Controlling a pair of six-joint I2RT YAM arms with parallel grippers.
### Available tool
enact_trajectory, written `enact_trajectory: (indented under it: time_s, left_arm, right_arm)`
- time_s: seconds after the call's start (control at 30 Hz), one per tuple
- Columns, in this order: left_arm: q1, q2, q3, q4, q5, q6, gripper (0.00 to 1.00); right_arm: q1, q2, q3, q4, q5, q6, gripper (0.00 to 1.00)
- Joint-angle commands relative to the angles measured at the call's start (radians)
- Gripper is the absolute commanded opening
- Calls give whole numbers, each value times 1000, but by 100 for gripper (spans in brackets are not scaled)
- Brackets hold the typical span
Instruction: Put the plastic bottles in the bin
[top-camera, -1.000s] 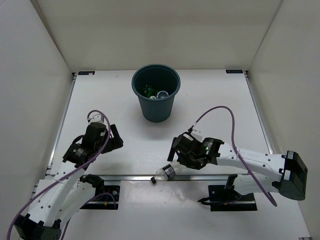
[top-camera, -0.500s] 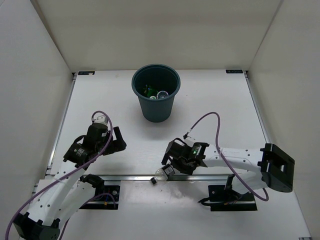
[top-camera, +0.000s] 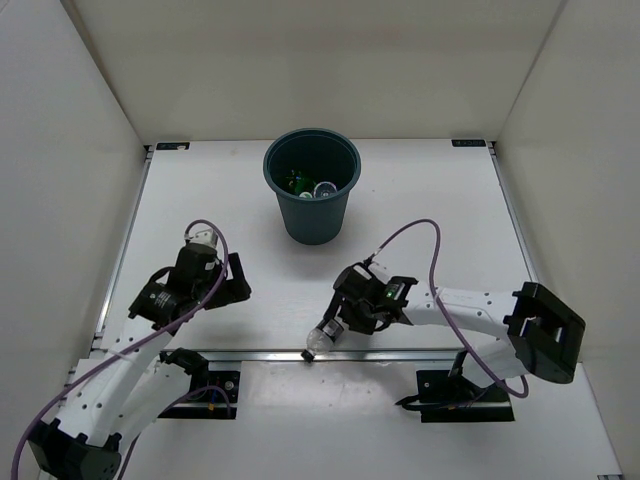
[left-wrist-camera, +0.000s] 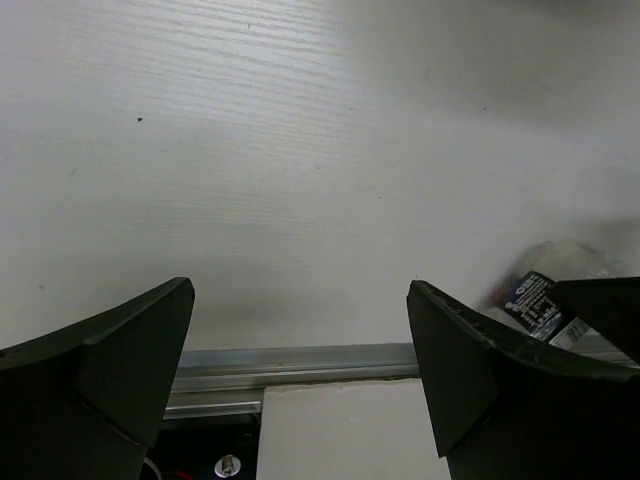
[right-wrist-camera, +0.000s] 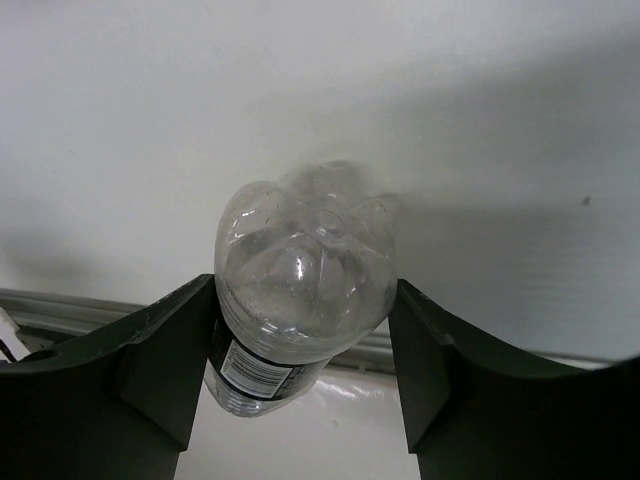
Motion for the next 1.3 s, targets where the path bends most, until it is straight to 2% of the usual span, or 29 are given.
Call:
enact_trajectory:
  time_s: [0.0, 0.13, 0.23, 0.37, 0.43, 0.53, 0.73, 0.77, 0.8, 0.83, 0.87, 0.9, 0.93, 1.03, 1.13, 1.27]
  left_arm:
    - [13, 20, 42, 11, -8, 12, 99]
    - [34, 55, 52, 39, -6, 15, 98]
    - [54, 81, 67, 63, -23, 12, 99]
    - [86, 117, 82, 95, -34, 9, 98]
    - [103, 124, 84, 117, -26, -6, 99]
    - [110, 140, 91, 149, -17, -22, 99]
    - [122, 189, 119, 175, -15, -37, 99]
    - [122, 192, 119, 174, -20, -40, 98]
    - [120, 192, 119, 178, -21, -51, 99]
    - [132, 193, 110, 183, -21, -43, 99]
    - [140, 193, 105, 180, -17, -52, 99]
    - [154, 198, 105, 178, -15, -52, 98]
    - [160, 200, 111, 172, -8, -42, 98]
    - [162, 201, 127, 172, -29, -48, 99]
    - [165, 190, 140, 171, -57, -40, 99]
    - [180, 187, 151, 172, -80, -25, 99]
  right_arm:
    - [-71, -40, 79, 34, 22, -145, 28]
    - [-186, -61, 203, 81, -50, -374, 14]
    - [-255, -83, 317, 122, -122, -518, 11]
    - [-334, -61, 563, 115, -144, -713, 11]
    - [-376, -32, 652, 115, -155, -788, 6]
    - [-459, 55, 846, 98, -152, -886, 8]
    - [-464, 328, 1104, 70, -72, -1063, 17]
    - [-473, 339, 1136, 61, -67, -1065, 20]
    - [-473, 374, 1141, 64, -58, -1071, 28]
    - [-476, 396, 1158, 61, -35, -1077, 45]
    - [-467, 417, 1180, 41, -8, -1074, 66]
    - [-471, 428, 1197, 21, 0, -1075, 77]
    - [-474, 448, 1233, -6, 8, -1065, 99]
    - [-482, 451, 1288, -19, 0, -1081, 99]
    - [-485, 382, 1267, -26, 89, -1100, 99]
    - [-610, 298, 1207, -144, 70, -1065, 99]
